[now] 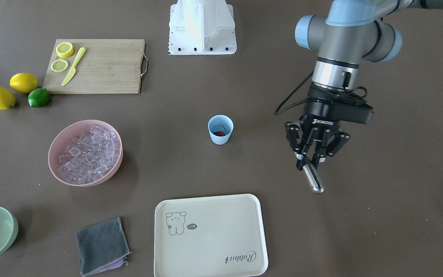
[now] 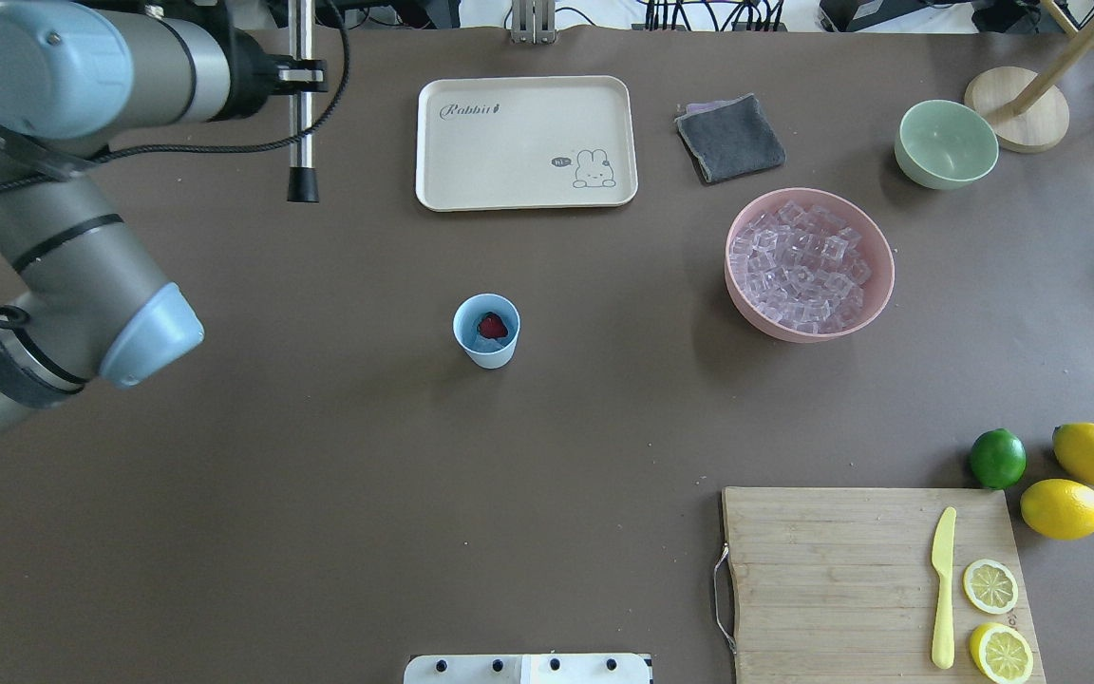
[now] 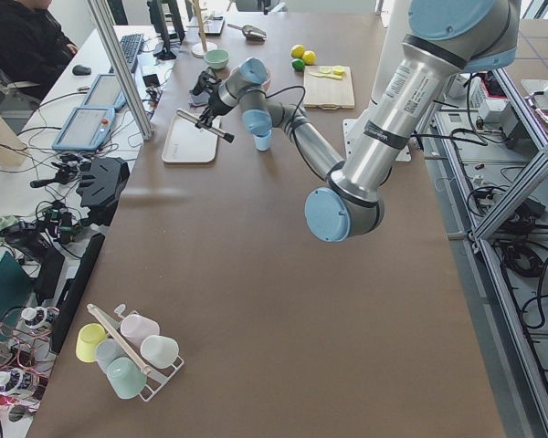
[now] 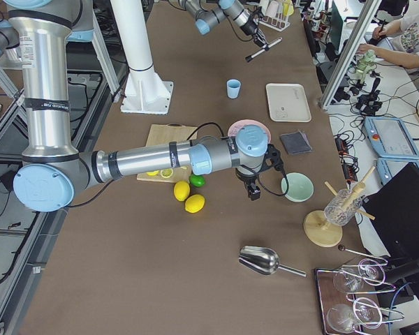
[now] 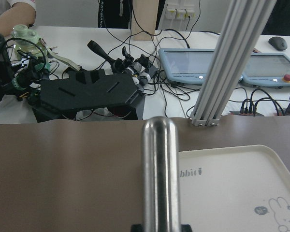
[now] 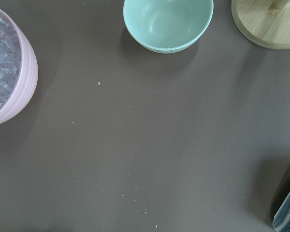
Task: Mash ice and strawberries in cup
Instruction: 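Lift the pestle out of the cup and carry it back, then set the pestle down on the table and withdraw the left arm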
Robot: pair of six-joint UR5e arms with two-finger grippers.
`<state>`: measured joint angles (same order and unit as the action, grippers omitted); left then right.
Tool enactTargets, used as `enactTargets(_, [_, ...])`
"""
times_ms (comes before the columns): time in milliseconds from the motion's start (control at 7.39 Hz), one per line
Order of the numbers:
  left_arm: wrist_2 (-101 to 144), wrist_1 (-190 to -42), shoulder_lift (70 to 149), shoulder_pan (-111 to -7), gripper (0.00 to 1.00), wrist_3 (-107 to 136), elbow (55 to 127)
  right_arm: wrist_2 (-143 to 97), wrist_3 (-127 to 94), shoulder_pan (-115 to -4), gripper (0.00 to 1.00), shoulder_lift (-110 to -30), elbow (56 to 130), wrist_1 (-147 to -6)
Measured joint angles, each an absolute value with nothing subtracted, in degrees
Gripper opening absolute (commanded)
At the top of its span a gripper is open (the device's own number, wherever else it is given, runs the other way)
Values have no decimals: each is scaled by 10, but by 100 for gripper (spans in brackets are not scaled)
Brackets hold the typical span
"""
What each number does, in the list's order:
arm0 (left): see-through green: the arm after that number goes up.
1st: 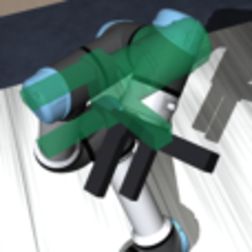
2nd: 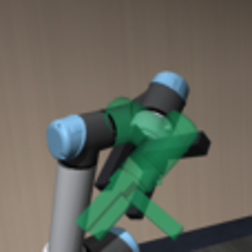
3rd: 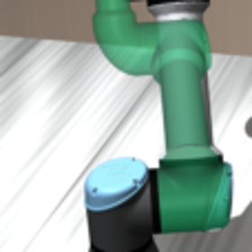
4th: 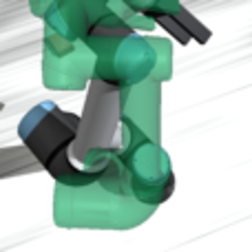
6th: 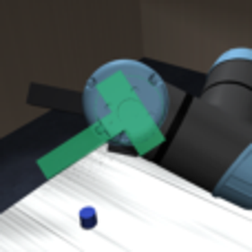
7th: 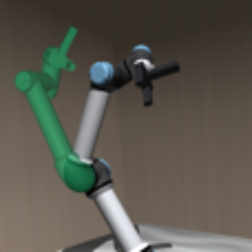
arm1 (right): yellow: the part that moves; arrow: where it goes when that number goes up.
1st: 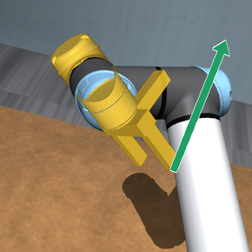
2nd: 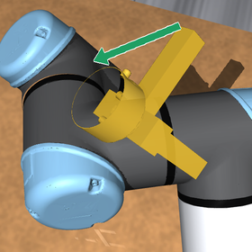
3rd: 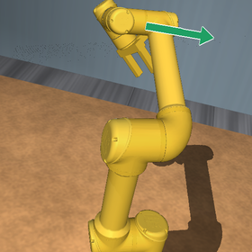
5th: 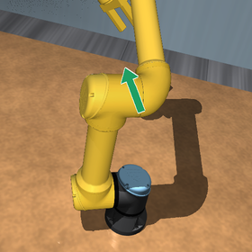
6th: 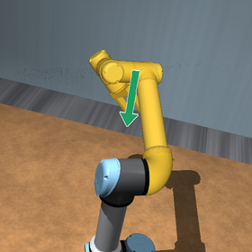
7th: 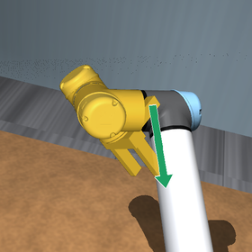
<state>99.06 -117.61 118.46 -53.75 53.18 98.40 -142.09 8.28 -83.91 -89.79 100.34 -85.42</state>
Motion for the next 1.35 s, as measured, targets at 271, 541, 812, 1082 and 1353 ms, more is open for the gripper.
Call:
enactTargets(271, [1139,-1177,1099,-654,0,423,957,-1418,89,-851,99,-899,1007,-854])
enactTargets(541, [1224,-1174,1020,-717,0,322,920,-1421,97,-872,99,-900,1008,-854])
enactTargets(812, [1242,-1187,996,-723,0,284,868,-1417,97,-877,99,-901,1011,-854])
enactTargets(1082, [1243,-1218,979,-697,39,280,826,-1393,98,-877,99,-898,1010,-856])
enactTargets(1353, [1242,-1245,971,-677,98,294,798,-1373,96,-877,99,-897,1015,-857])
